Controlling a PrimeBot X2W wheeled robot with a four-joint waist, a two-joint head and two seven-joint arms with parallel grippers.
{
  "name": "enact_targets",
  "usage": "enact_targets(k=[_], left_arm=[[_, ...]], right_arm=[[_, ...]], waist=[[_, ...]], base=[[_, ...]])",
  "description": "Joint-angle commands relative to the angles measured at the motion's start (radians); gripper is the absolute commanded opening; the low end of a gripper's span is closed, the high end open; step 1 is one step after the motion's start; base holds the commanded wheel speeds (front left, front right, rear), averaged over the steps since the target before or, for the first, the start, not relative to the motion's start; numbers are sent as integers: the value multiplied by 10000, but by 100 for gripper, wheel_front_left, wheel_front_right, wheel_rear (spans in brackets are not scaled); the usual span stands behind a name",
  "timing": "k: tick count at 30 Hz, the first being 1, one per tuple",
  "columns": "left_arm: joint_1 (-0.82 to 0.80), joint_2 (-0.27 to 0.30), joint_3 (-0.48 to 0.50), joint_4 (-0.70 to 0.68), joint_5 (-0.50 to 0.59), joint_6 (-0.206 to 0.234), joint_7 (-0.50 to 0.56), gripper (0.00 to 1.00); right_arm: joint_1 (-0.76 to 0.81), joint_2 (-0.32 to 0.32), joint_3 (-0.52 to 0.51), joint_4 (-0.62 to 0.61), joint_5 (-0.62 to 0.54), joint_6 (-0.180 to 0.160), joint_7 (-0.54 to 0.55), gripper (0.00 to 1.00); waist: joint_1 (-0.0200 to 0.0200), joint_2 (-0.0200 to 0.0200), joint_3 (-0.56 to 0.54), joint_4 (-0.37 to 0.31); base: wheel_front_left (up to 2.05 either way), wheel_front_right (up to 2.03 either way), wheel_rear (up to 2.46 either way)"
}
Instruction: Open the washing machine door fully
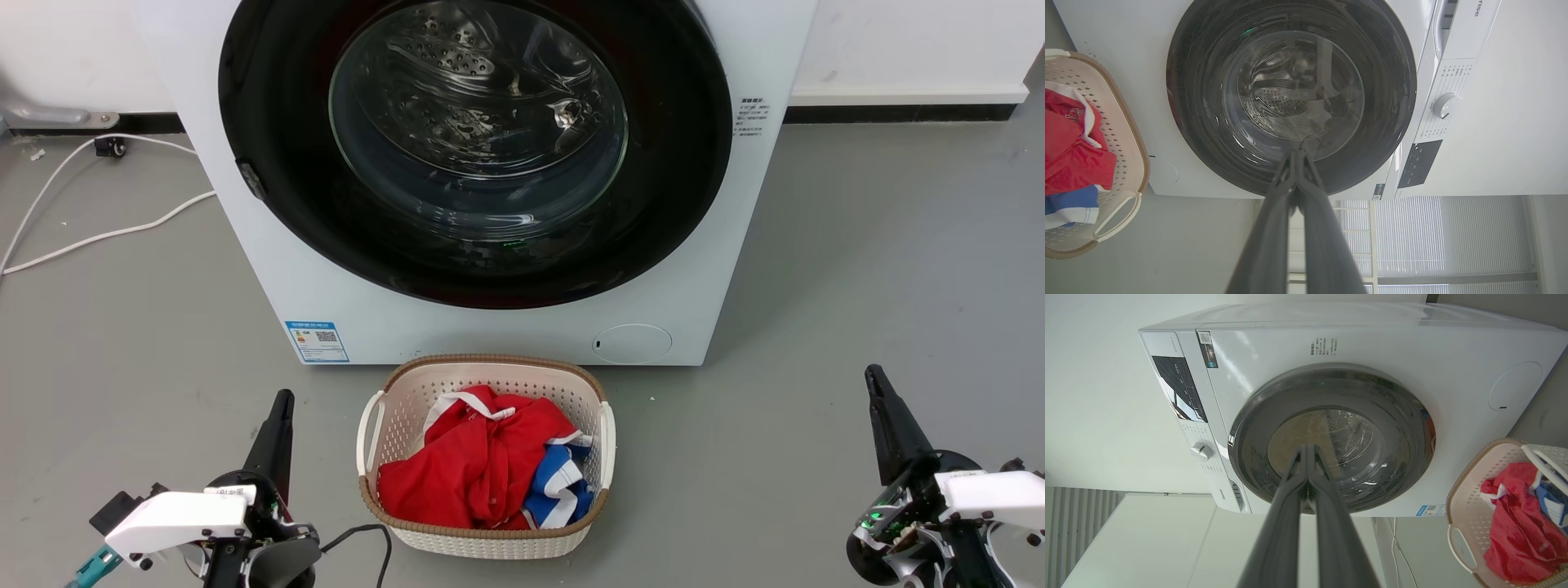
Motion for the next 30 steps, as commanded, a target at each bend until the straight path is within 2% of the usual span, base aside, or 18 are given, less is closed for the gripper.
enact_targets(k=[1,24,25,30], left_arm=[[-102,-7,24,-14,7,-32,52,0],[-105,-19,48,-13,37,-32,72,0],[-1,-17,21,-1,3,0,29,100],[260,-80,-37,190,44,9,-73,100]], right_arm=[[-98,26,-15,-21,-66,33,14,0],[-100,32,-25,-20,-56,33,27,0],[1,10,-14,-1,-40,0,1,100],[299,44,13,239,-99,-1,-96,100]], waist=[[0,0,0,0],[0,0,0,0],[0,0,0,0],[0,0,1,1]], base=[[0,0,0],[0,0,0],[0,0,0],[0,0,0]])
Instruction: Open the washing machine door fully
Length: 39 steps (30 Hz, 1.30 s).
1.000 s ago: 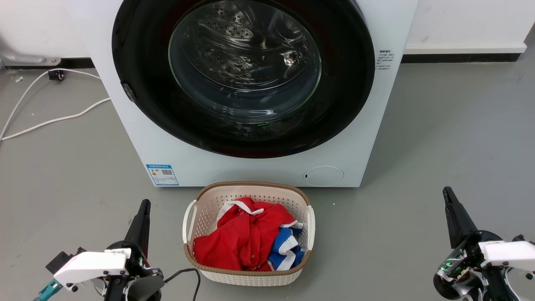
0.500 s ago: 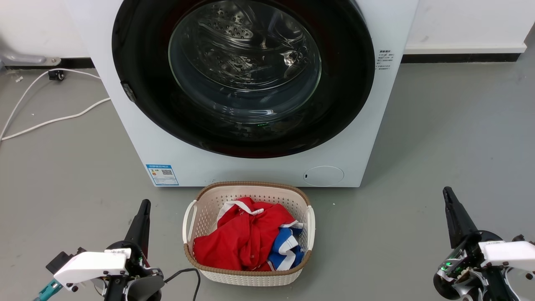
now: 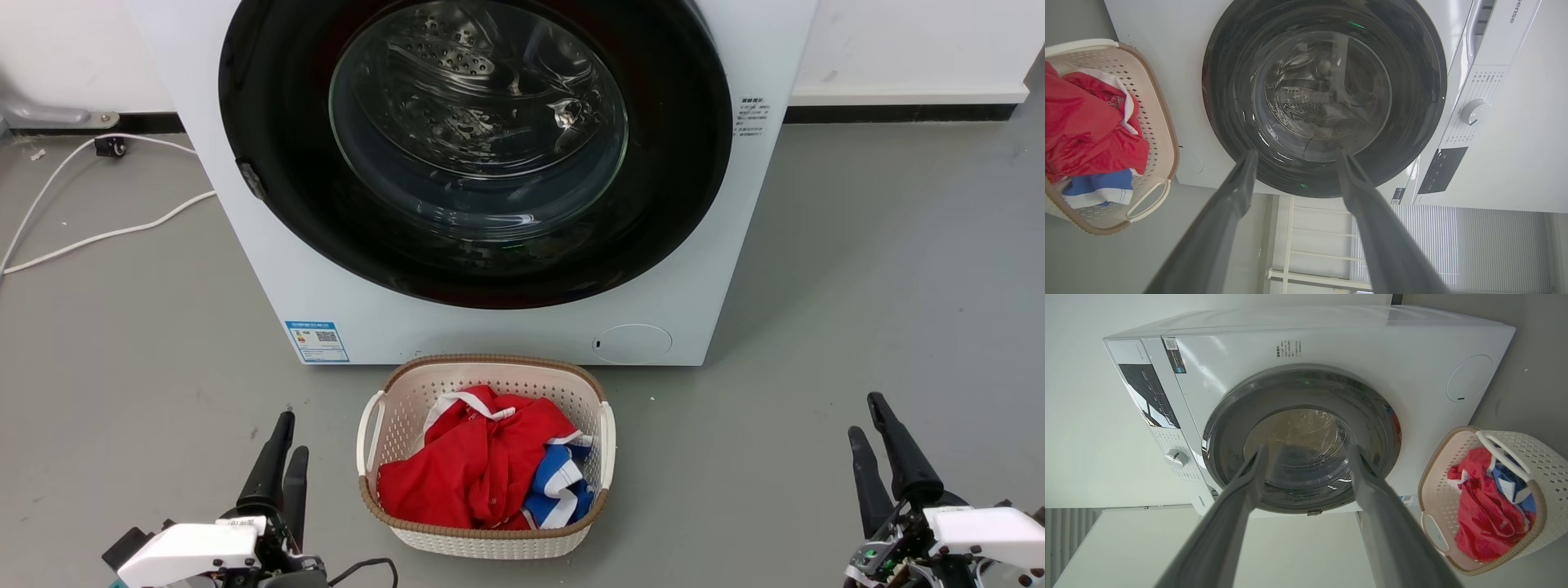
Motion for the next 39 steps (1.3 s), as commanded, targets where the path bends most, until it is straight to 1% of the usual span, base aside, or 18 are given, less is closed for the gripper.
enact_targets(k=[1,7,13,16,22,30,39], left_arm=[[-156,32,-14,-234,78,-3,-90,100],[-63,35,158,-390,687,30,-390,100],[-12,38,197,-841,1972,258,-667,100],[33,39,103,-1110,2664,465,-802,100],[180,42,-161,-1488,4177,912,-1052,100],[366,51,-508,-1727,6178,1486,-1361,100],[508,343,-1040,-1823,7947,2105,-1684,100]], right_arm=[[-157,-33,6,-199,-88,3,-88,100],[-10,-35,-101,-371,-863,4,-389,100],[112,-36,-192,-781,-2077,6,-671,100],[179,-37,-212,-980,-2689,7,-806,100],[325,-38,-177,-1470,-4271,9,-1058,100],[583,-40,132,-1979,-6514,11,-1370,100],[849,-41,331,-2271,-8662,13,-1694,100]], waist=[[0,0,2,1],[0,0,9,1],[0,0,24,8],[0,0,29,13],[0,0,40,14],[0,0,52,9],[0,0,49,12]], base=[[0,0,0],[0,0,0],[0,0,0],[0,0,0],[0,0,0],[0,0,0],[0,0,0]])
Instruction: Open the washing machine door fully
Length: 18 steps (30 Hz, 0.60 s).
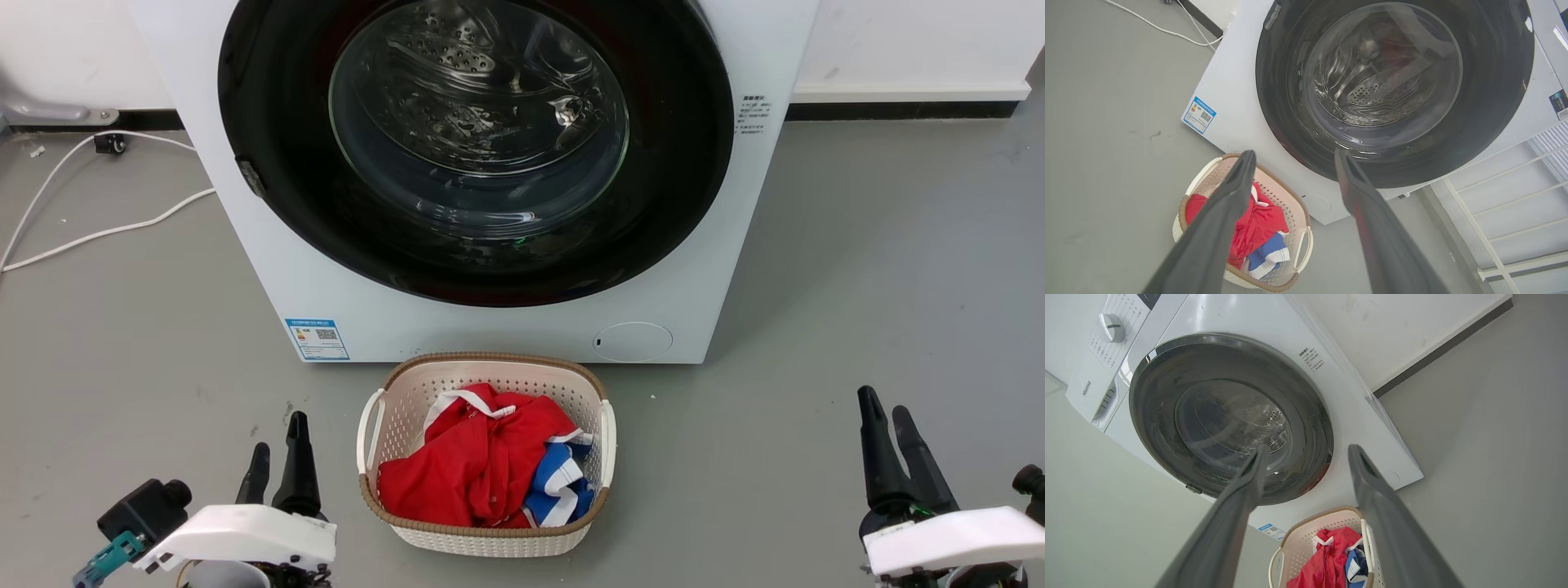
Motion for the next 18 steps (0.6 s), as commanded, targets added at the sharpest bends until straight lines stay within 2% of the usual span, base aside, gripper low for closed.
enact_targets(k=[1,10,18], left_arm=[[-33,148,-127,-173,405,127,-108,100],[42,486,-768,-383,1560,721,-395,100],[96,706,-1182,-597,2378,1045,-634,100]], right_arm=[[0,-43,19,-214,-433,12,-100,100],[219,-45,60,-433,-1942,14,-399,100],[357,-46,45,-661,-3039,16,-631,100]], waist=[[0,0,-4,-1],[0,0,-4,-5],[0,0,11,-6]], base=[[0,0,0],[0,0,0],[0,0,0]])
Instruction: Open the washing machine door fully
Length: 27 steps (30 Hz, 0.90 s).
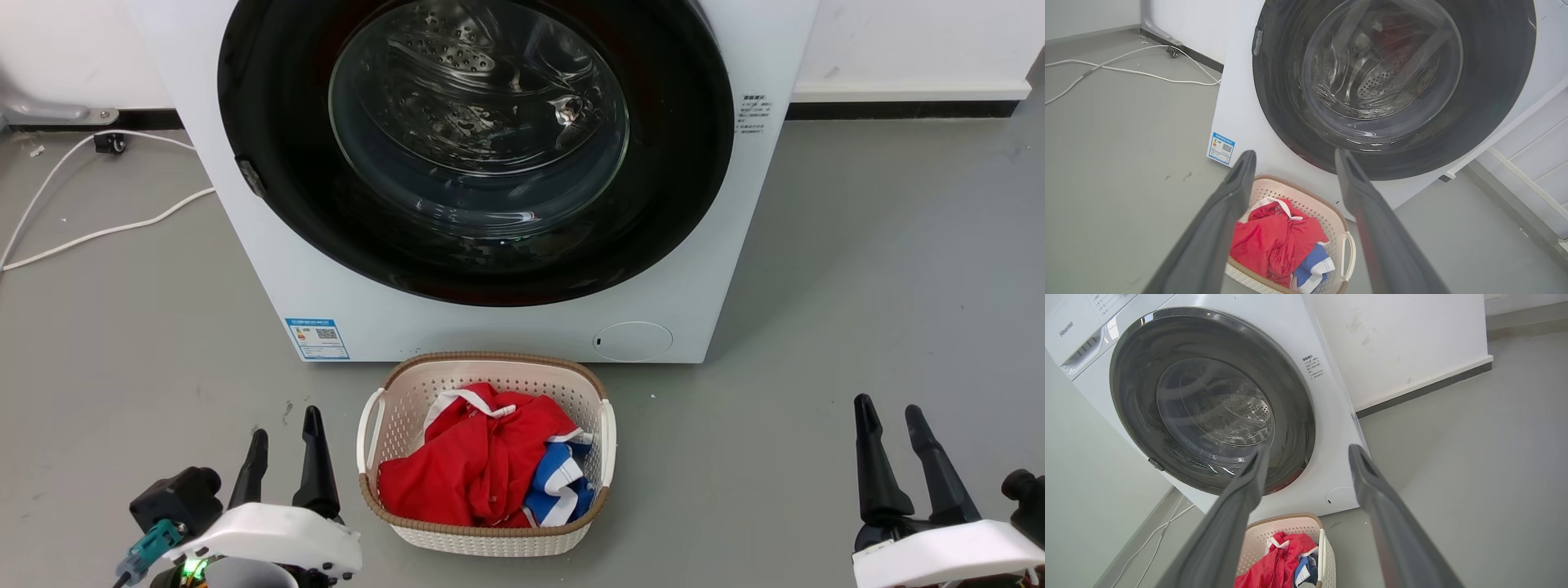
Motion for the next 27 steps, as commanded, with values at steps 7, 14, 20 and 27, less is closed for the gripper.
enact_targets(k=[7,14,20,27], left_arm=[[81,195,-270,-327,854,146,-270,100],[193,208,-384,-459,1508,121,-450,100],[287,166,-412,-526,2095,101,-602,100],[392,71,-405,-588,2607,-17,-746,100]], right_arm=[[115,-46,-21,-390,-998,16,-265,100],[267,-46,-47,-579,-1661,18,-456,100],[396,-47,-90,-678,-2178,18,-594,100],[507,-47,-111,-770,-2649,20,-740,100]], waist=[[0,0,7,6],[0,0,15,11],[0,0,13,14],[0,0,15,17]], base=[[0,0,0],[0,0,0],[0,0,0],[0,0,0]])
